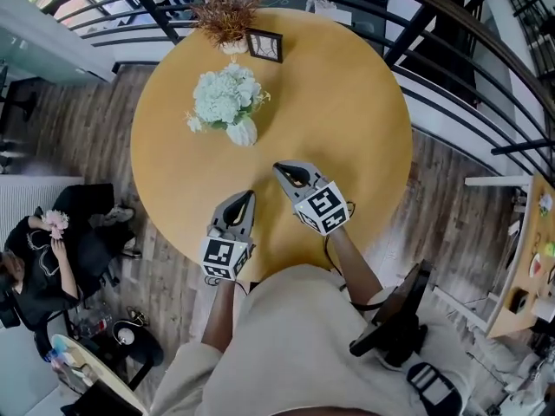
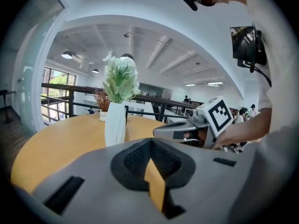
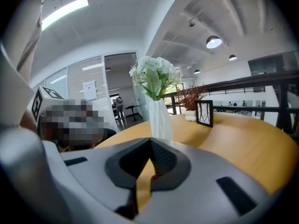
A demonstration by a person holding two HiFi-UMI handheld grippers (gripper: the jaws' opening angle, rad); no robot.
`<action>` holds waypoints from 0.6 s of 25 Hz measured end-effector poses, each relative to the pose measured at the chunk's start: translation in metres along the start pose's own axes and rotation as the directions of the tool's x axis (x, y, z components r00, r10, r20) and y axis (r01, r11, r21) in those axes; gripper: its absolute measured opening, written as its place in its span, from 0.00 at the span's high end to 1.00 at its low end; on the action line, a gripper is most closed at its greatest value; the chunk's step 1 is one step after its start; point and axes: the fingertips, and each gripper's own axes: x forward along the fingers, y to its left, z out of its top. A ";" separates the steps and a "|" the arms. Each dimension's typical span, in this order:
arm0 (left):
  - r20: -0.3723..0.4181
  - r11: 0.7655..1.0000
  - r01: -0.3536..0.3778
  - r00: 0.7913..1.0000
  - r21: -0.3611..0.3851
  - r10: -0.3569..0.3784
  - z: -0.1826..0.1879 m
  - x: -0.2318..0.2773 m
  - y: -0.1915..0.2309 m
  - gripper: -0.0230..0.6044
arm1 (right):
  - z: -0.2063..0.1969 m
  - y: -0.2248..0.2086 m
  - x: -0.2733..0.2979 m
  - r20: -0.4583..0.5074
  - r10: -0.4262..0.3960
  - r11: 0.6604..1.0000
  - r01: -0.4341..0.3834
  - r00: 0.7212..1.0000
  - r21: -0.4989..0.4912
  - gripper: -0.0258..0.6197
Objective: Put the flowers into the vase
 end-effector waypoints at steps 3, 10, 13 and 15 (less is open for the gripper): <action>0.019 1.000 0.009 1.000 -0.012 -0.009 0.002 -0.004 -0.001 0.95 | -0.007 0.013 -0.007 -0.022 -0.009 1.000 0.009 1.000 -0.022 0.95; 0.033 0.995 0.089 0.995 0.045 -0.091 0.001 -0.022 -0.023 0.95 | -0.017 0.052 -0.036 -0.005 -0.060 0.998 0.060 0.998 0.007 0.95; 0.058 0.991 0.117 0.991 0.063 -0.121 -0.003 -0.047 -0.028 0.95 | -0.023 0.078 -0.044 -0.007 -0.092 0.996 0.092 0.996 -0.010 0.95; 0.073 0.988 0.135 0.987 0.073 -0.141 -0.013 -0.069 -0.037 0.95 | -0.030 0.101 -0.055 -0.008 -0.116 0.993 0.115 0.993 -0.028 0.95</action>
